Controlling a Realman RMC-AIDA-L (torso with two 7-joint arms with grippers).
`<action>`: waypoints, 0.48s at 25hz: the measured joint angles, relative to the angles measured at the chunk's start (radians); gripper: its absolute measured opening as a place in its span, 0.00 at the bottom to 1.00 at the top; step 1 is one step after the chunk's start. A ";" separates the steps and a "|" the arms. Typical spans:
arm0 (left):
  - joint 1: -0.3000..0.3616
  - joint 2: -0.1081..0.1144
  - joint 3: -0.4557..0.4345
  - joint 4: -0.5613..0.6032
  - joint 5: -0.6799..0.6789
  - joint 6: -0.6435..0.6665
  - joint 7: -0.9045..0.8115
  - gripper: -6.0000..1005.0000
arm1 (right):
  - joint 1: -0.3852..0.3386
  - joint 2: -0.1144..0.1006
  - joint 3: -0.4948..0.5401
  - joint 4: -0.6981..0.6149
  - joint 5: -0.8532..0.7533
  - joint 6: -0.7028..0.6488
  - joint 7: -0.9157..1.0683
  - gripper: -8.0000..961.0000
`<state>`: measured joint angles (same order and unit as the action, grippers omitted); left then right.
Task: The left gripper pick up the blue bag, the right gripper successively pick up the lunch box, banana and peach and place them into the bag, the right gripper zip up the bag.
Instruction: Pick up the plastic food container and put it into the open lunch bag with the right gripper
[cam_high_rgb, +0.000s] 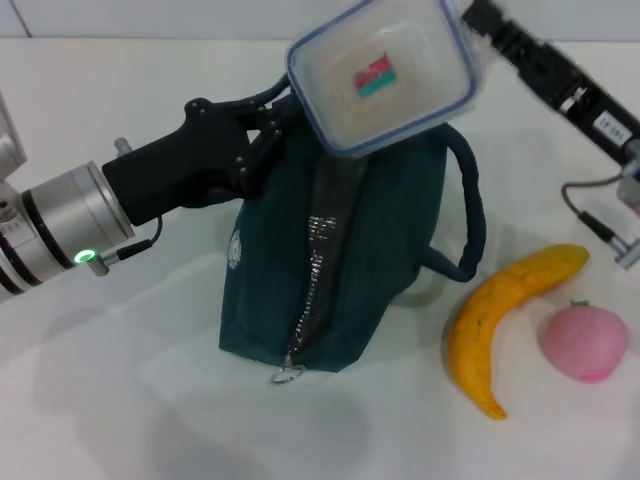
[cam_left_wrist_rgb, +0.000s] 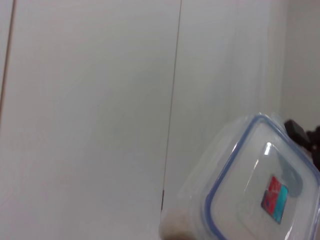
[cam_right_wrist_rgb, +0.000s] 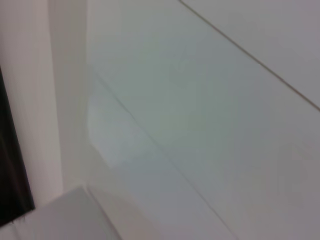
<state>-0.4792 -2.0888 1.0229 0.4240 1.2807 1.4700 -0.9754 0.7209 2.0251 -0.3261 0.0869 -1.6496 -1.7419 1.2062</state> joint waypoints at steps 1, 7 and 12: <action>-0.001 0.000 0.001 0.000 0.000 0.000 0.000 0.05 | 0.000 -0.001 -0.022 -0.003 -0.001 0.005 0.000 0.16; -0.005 -0.001 0.004 -0.001 -0.003 0.003 0.001 0.05 | -0.020 0.000 -0.122 -0.037 -0.012 0.025 0.004 0.17; -0.004 0.000 0.001 -0.001 -0.003 0.000 0.001 0.05 | -0.034 -0.001 -0.144 -0.056 -0.011 0.026 0.007 0.17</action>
<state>-0.4836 -2.0893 1.0237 0.4234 1.2773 1.4699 -0.9740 0.6870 2.0238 -0.4703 0.0306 -1.6609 -1.7162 1.2130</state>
